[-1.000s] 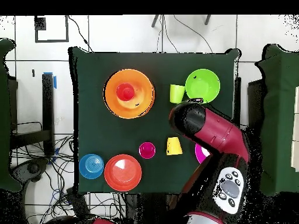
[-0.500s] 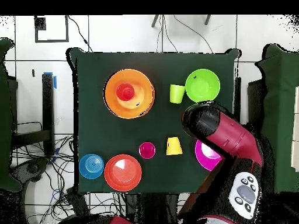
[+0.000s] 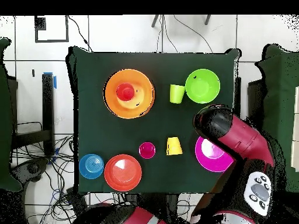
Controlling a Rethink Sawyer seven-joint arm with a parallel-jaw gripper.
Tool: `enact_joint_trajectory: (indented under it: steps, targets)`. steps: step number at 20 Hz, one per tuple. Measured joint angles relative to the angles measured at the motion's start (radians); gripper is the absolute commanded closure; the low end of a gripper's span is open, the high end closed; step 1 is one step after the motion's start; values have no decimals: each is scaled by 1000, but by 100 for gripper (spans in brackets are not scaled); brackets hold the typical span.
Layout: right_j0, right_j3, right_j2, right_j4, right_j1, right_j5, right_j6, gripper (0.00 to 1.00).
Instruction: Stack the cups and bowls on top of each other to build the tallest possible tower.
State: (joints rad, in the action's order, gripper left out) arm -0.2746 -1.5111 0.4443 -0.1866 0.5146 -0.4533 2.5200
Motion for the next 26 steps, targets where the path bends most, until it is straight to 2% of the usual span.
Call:
enact_joint_trajectory:
  steps: [14, 26]
  targets:
    - [-10, 40, -15, 47, -67, 0, 0, 0]
    - [-45, 84, -40, 83, -112, 0, 0, 0]
